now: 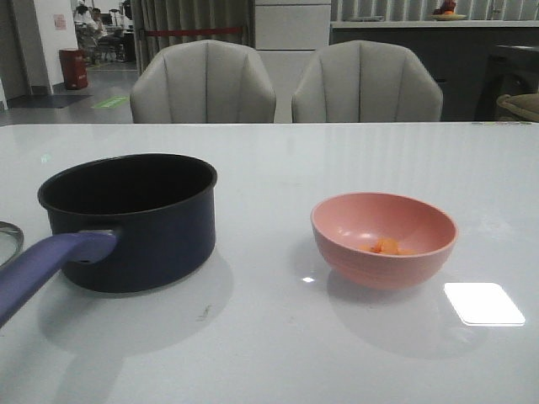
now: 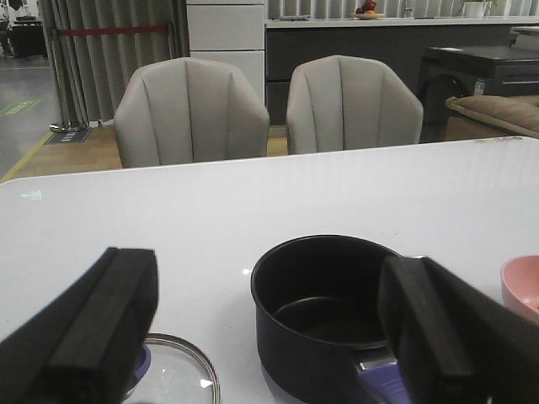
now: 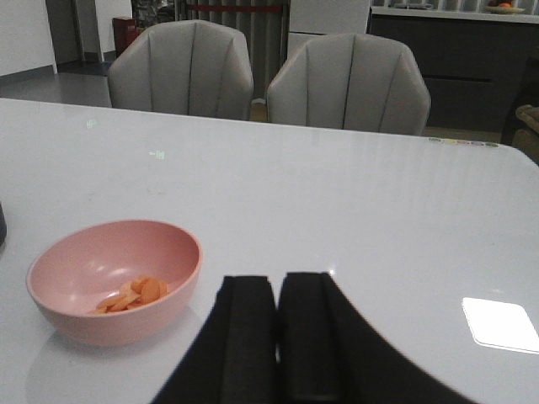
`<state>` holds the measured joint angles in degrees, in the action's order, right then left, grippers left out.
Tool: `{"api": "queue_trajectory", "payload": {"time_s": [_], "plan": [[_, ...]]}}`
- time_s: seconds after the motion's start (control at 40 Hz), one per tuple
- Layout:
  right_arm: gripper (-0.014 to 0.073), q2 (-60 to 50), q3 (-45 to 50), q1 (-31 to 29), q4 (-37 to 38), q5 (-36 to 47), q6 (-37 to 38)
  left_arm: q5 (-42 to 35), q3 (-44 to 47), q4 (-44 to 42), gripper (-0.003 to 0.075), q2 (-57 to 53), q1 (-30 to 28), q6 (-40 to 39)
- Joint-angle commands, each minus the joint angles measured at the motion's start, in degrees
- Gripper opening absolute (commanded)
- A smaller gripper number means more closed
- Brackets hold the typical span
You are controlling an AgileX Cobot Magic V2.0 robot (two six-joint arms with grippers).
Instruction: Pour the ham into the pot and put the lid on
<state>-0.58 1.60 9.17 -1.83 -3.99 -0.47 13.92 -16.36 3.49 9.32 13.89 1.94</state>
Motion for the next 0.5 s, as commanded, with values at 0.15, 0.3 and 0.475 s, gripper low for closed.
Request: {"api": "queue_trajectory", "payload": {"time_s": [0.15, 0.3, 0.475], "plan": [[0.0148, -0.3, -3.2, -0.3, -1.9, 7.2, 0.5, -4.5, -1.5, 0.1, 0.0561, 0.5, 0.4, 0.0], [0.0148, 6.4, -10.6, -0.3, -2.6, 1.1, 0.2, -4.5, -1.5, 0.1, 0.0561, 0.5, 0.4, 0.0], [0.0148, 19.4, -20.8, -0.3, -2.6, -10.9, -0.1, -4.7, -1.5, 0.1, 0.0561, 0.5, 0.4, 0.0]]}}
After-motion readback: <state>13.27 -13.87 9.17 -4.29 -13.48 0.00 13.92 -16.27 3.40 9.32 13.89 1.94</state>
